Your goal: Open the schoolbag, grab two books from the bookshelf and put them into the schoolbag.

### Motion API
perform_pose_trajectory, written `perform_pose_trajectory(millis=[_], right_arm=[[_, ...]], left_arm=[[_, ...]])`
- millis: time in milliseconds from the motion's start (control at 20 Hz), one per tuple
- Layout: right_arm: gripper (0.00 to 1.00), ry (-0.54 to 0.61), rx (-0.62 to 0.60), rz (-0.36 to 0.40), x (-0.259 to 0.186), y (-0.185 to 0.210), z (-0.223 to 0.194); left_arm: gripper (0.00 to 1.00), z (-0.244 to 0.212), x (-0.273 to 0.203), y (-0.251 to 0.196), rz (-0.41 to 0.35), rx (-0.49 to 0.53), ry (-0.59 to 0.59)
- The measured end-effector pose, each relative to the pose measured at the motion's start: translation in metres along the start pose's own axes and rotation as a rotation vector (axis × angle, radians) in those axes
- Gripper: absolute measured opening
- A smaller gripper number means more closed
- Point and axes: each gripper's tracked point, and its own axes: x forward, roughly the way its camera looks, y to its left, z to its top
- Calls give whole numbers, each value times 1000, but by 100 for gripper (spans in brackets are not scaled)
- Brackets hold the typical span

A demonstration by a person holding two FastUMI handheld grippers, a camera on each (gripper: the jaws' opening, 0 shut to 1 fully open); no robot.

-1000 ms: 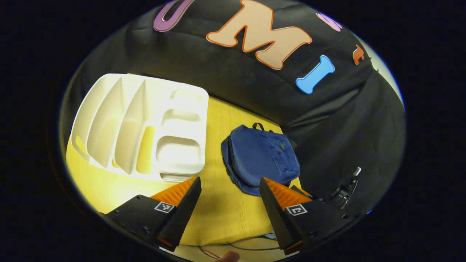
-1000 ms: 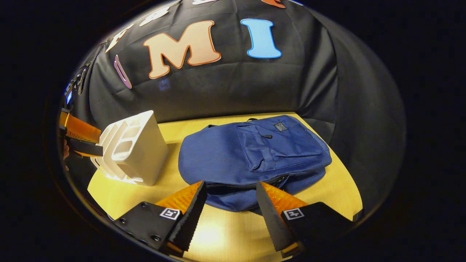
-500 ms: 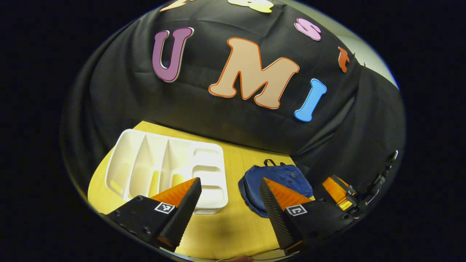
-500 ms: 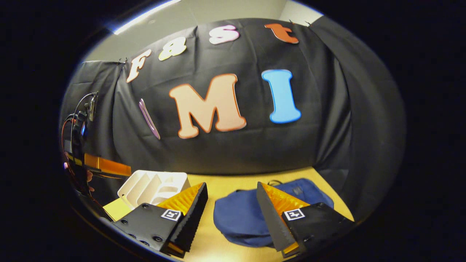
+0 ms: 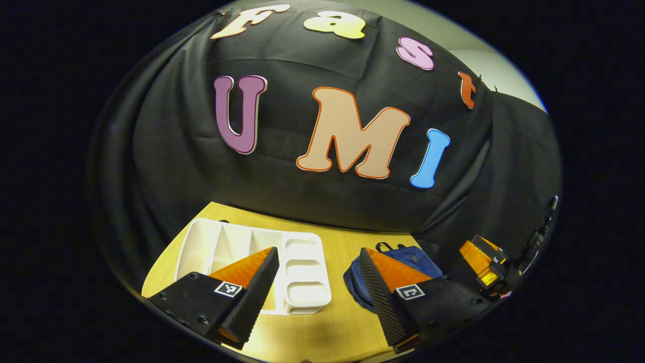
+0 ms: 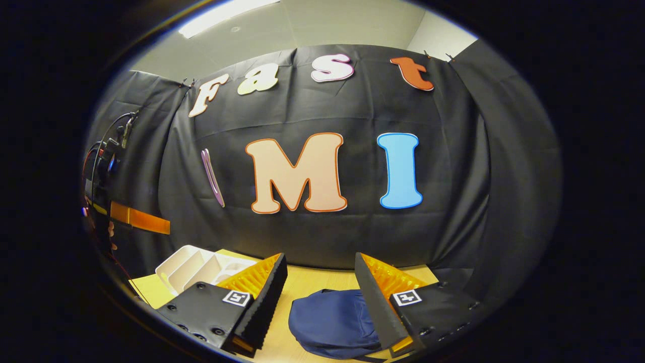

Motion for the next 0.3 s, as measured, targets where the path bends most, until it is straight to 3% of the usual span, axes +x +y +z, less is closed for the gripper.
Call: perform_pose_trajectory(millis=[300], right_arm=[[86,-9,-18,6,0,9,-1]], left_arm=[[94,-3,5,17,56,-13,20]])
